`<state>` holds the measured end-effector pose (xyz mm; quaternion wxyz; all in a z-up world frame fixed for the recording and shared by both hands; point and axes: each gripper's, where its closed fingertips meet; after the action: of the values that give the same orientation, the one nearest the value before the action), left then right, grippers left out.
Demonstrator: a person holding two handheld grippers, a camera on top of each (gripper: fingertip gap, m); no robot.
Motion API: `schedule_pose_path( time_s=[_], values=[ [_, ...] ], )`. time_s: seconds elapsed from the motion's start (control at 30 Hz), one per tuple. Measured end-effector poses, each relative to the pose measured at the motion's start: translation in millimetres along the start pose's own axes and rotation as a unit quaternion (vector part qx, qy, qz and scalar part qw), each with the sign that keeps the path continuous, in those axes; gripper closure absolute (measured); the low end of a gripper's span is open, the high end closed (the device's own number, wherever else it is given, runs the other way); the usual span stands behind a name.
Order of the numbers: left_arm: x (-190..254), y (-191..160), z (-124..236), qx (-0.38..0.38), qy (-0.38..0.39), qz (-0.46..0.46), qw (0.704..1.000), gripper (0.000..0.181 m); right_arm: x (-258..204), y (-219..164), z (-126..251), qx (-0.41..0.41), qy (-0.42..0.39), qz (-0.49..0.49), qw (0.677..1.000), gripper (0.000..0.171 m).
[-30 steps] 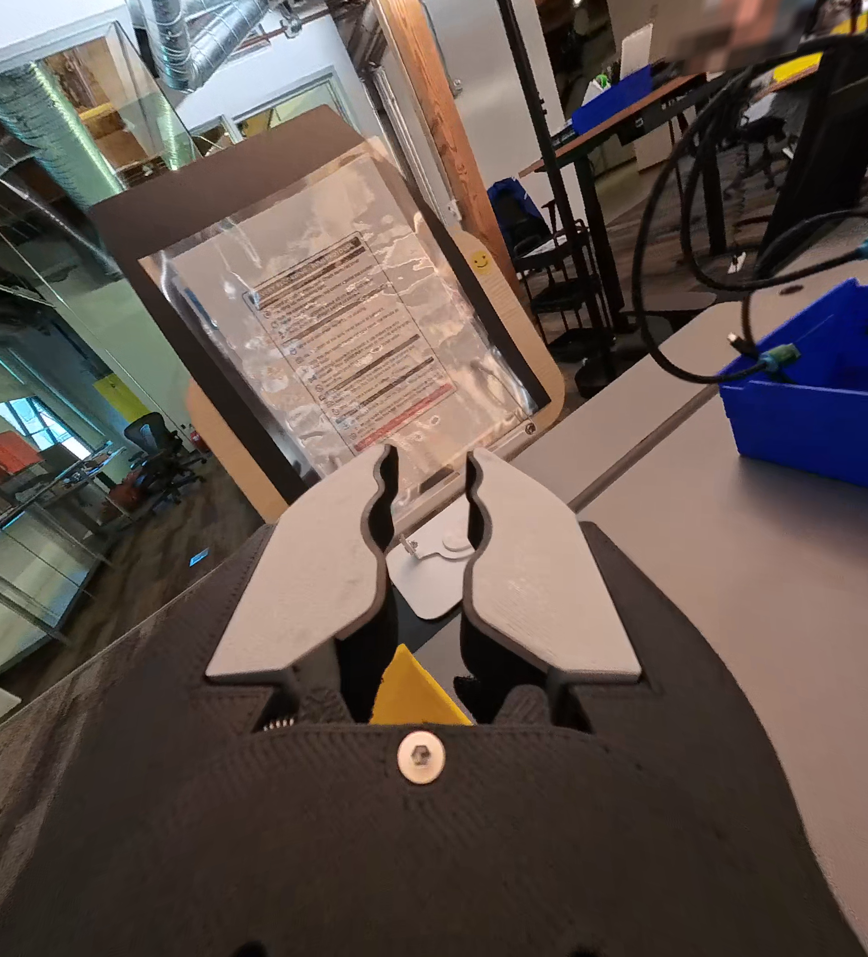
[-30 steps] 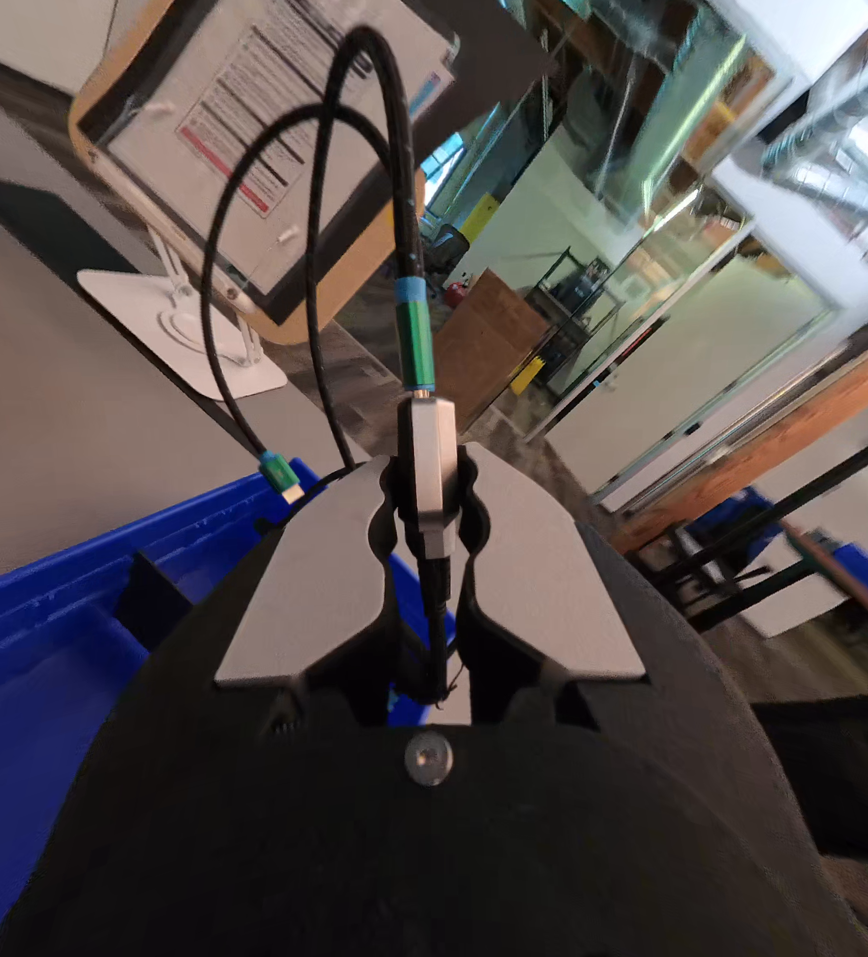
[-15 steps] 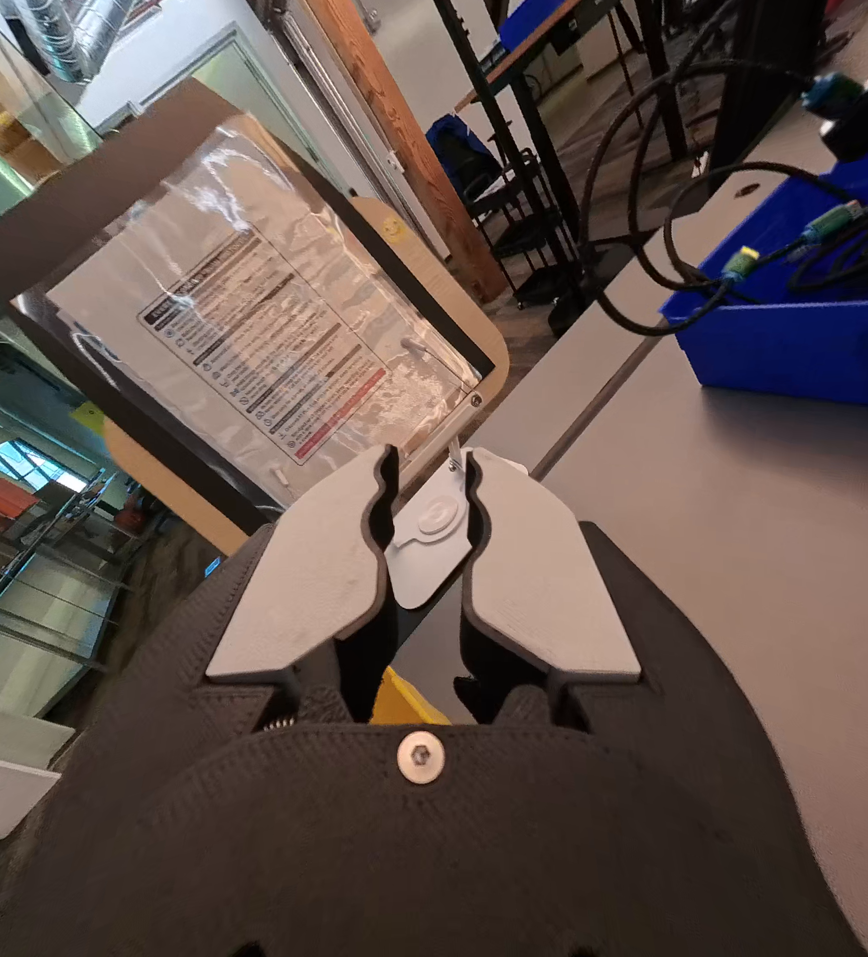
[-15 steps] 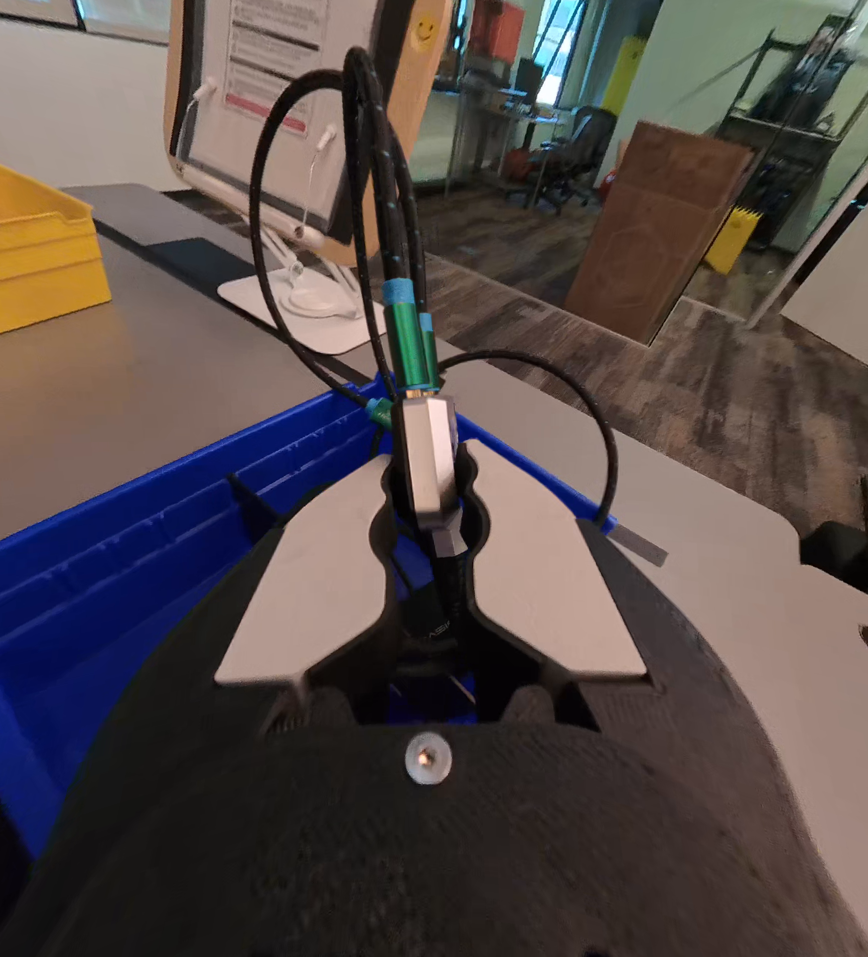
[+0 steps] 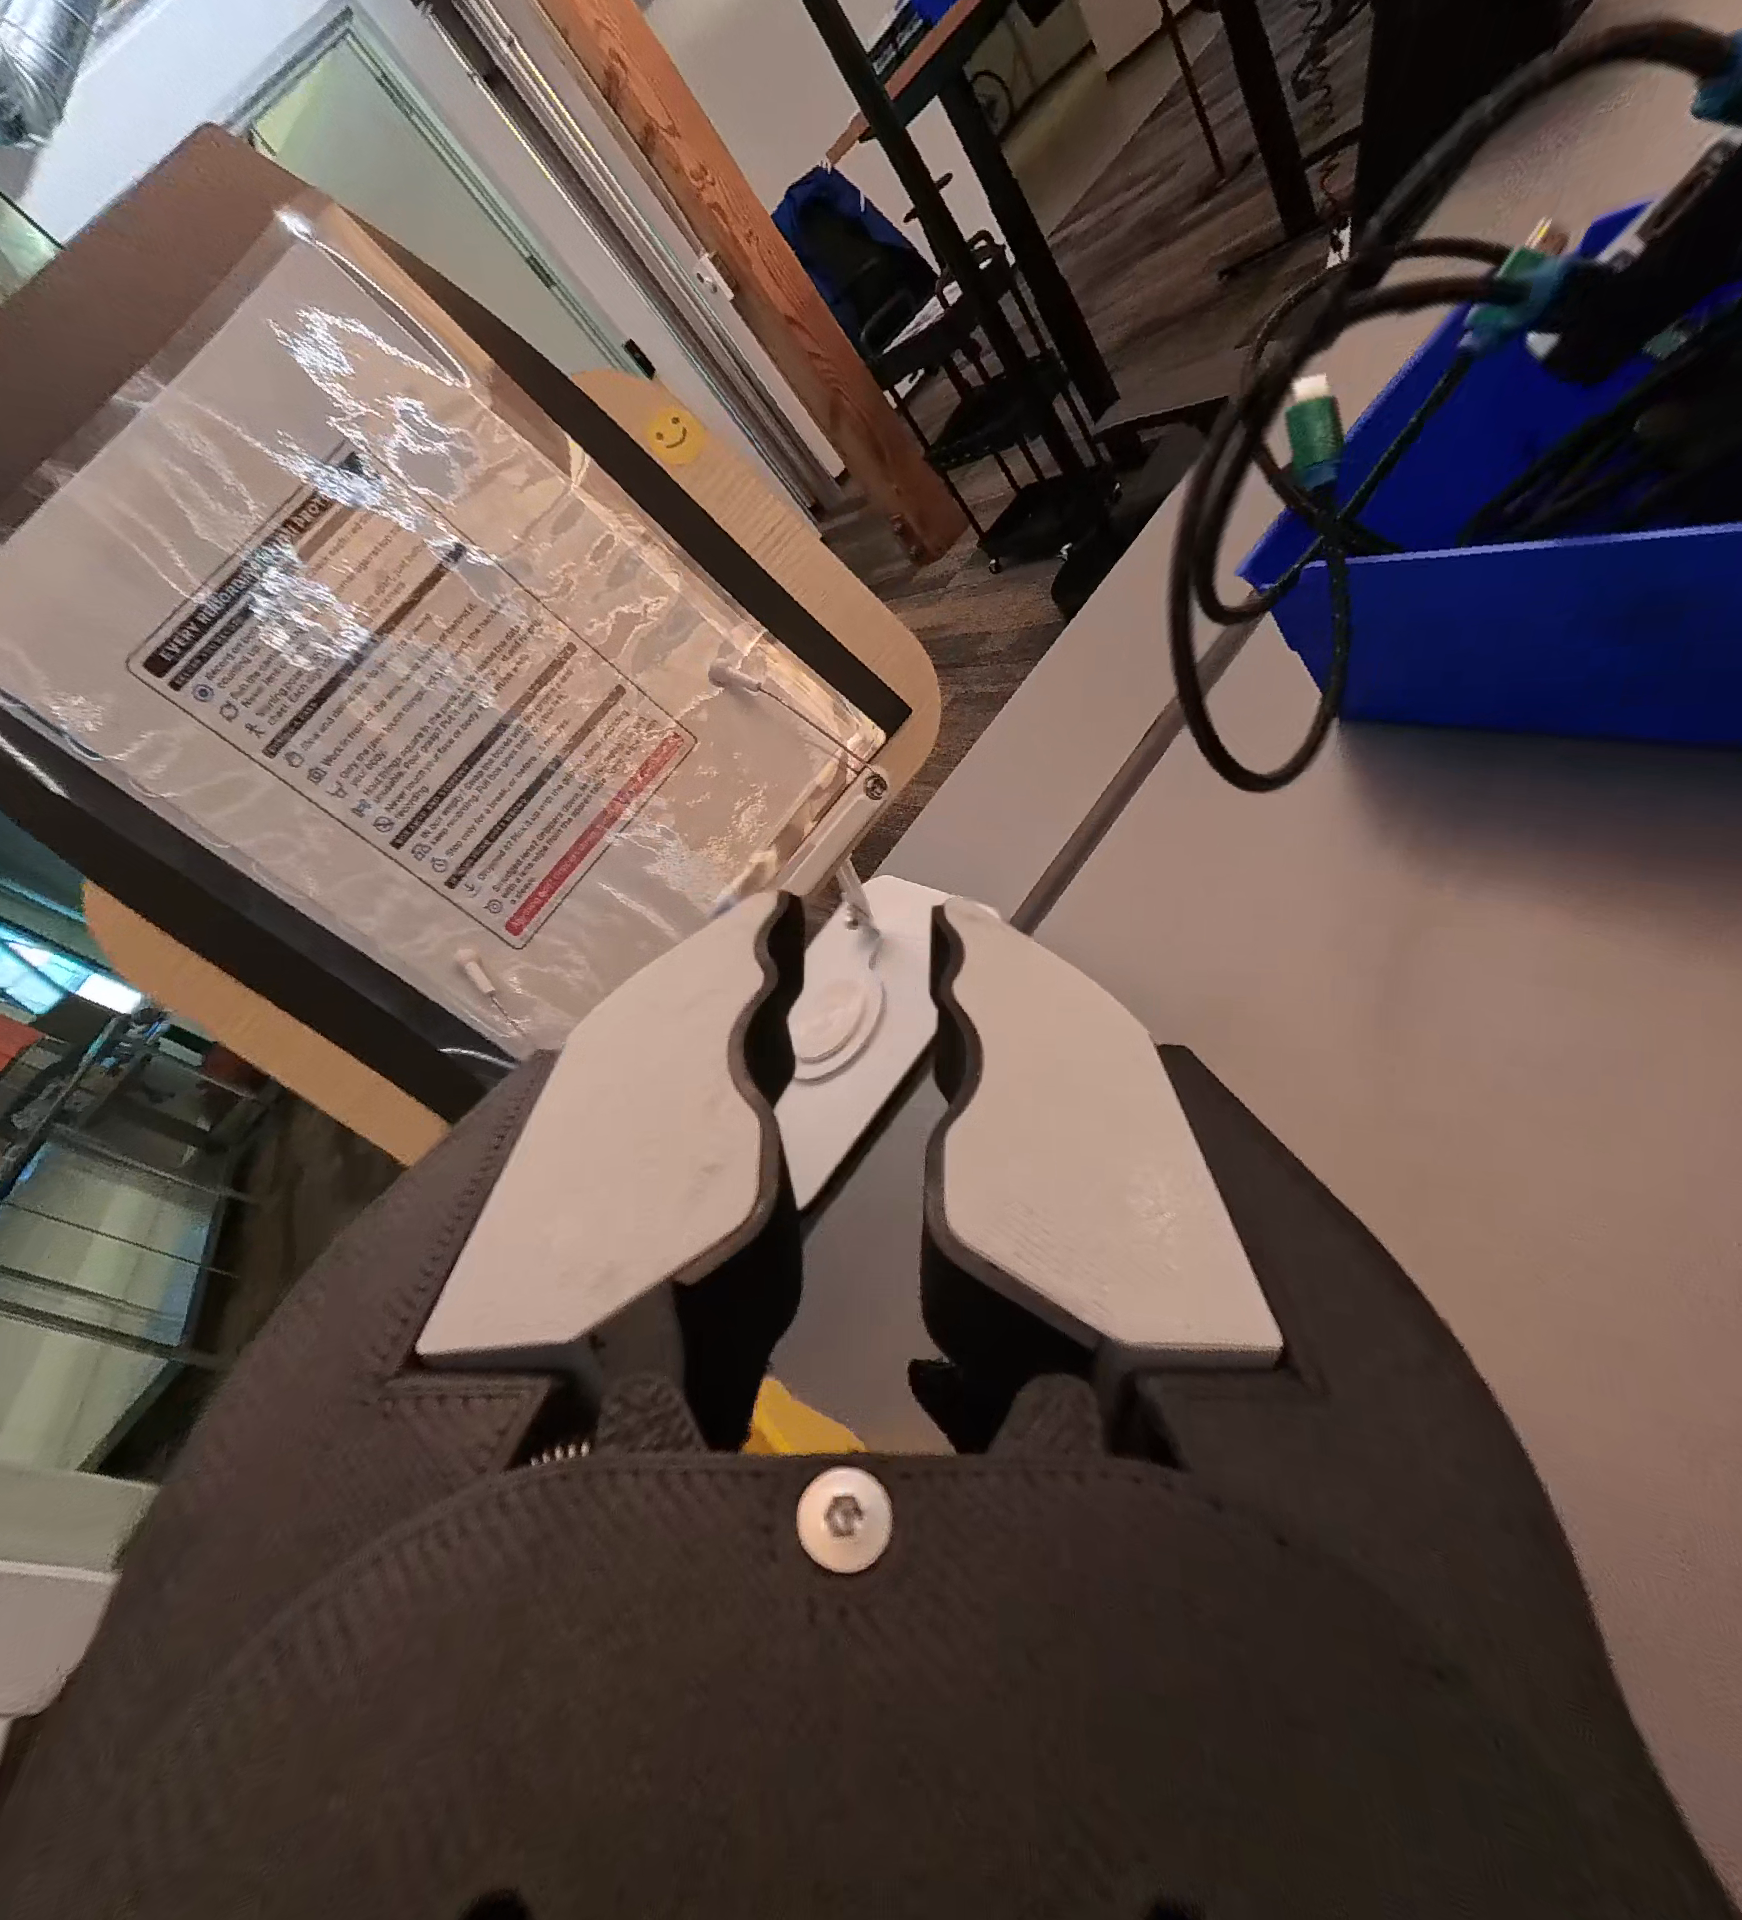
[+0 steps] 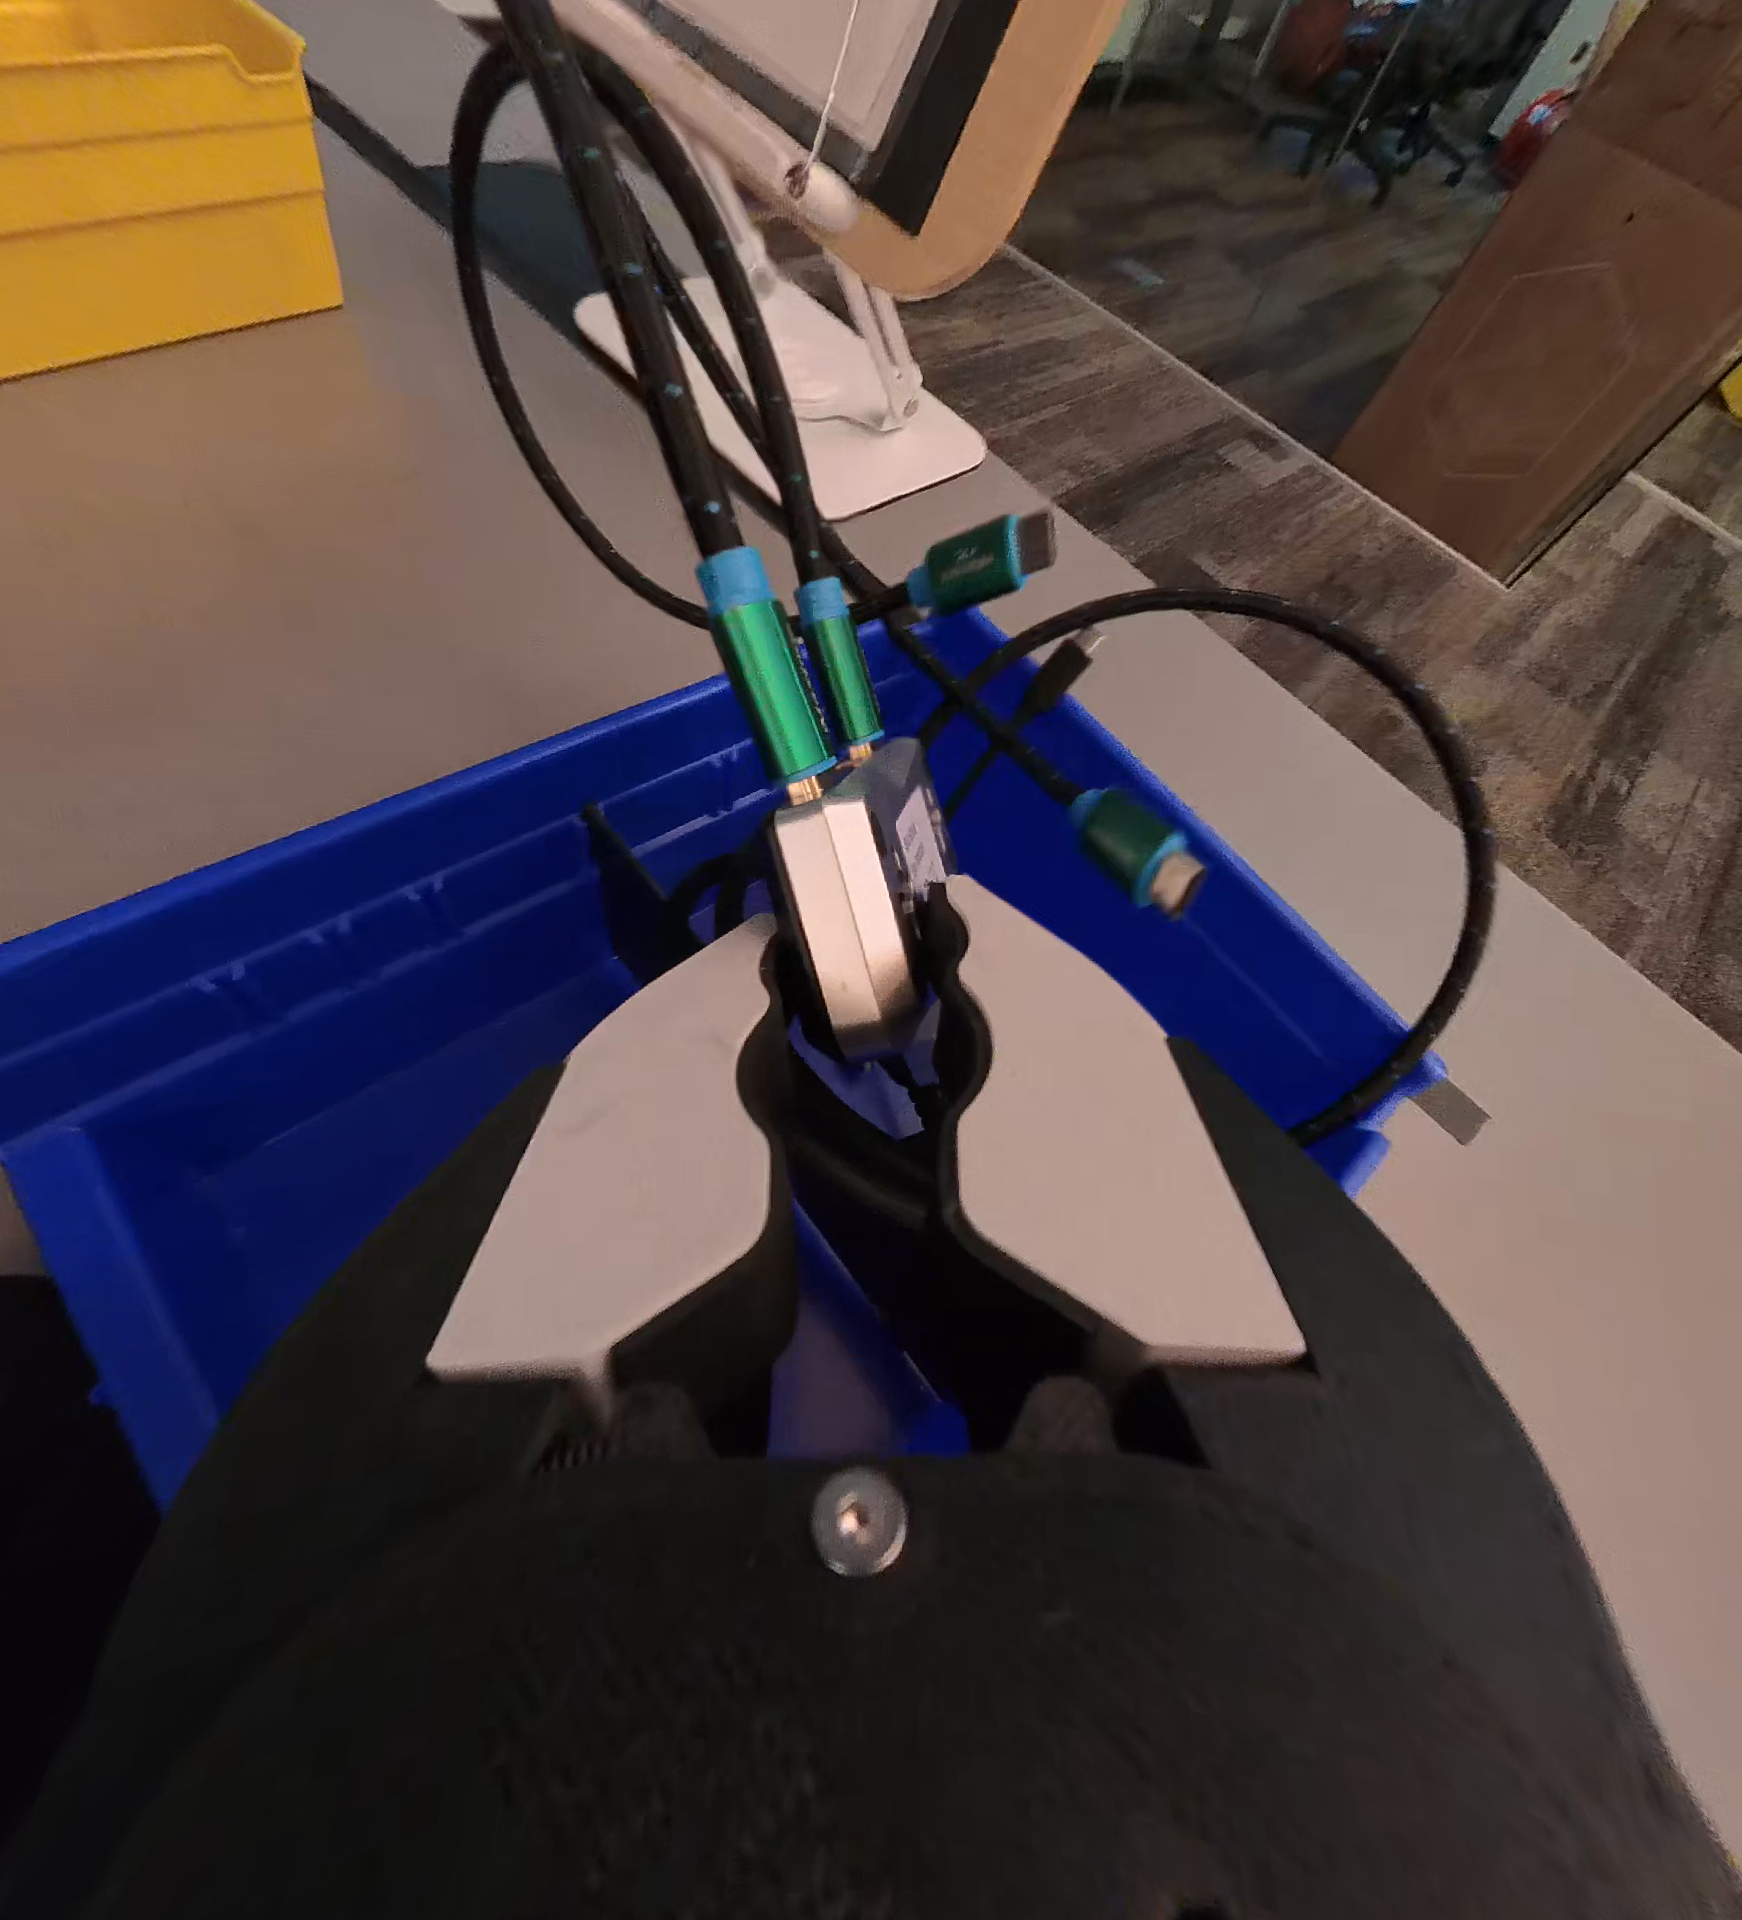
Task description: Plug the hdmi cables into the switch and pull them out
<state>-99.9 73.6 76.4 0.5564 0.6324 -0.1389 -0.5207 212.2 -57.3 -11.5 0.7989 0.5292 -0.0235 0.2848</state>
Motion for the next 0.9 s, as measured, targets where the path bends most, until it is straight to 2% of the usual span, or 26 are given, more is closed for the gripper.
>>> schedule_pose_path(
  time_s=[0.03,0.2,0.37,0.57,0.63,0.7,0.8,0.9],
  values=[
    [4,-1,-2,-0.001,-0.009,0.009,1.000,0.159,5,0,2,0.004,-0.010,-0.008,1.000,0.145],
    [50,-12,-35,-0.020,-0.083,0.119,0.989,0.159,19,-6,13,0.022,-0.033,-0.054,0.998,0.146],
    [86,-26,-82,-0.062,-0.042,0.125,0.989,0.156,21,-13,18,0.028,-0.028,-0.071,0.997,0.145],
    [103,-17,-151,-0.064,-0.049,0.224,0.971,0.146,22,-13,17,0.031,-0.026,-0.074,0.996,0.145],
    [102,-8,-166,-0.051,-0.058,0.269,0.960,0.154,25,-14,19,0.038,-0.031,-0.080,0.996,0.145],
    [112,3,-176,-0.040,-0.108,0.307,0.945,0.181,28,-16,21,0.046,-0.033,-0.093,0.994,0.146],
    [125,21,-185,-0.019,-0.167,0.344,0.924,0.181,37,-18,24,0.060,-0.049,-0.116,0.990,0.146],
    [134,29,-196,-0.023,-0.175,0.338,0.925,0.181,39,-19,26,0.071,-0.046,-0.133,0.987,0.146]
  ],
)
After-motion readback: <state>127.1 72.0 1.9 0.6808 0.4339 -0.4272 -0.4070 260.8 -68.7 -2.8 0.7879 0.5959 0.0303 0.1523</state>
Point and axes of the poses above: each gripper's, where its closed fingertips meet, z back along the fingers, y out of its top, x = y × z across the jaws, and after that the axes turned 8 degrees about z, right-handed
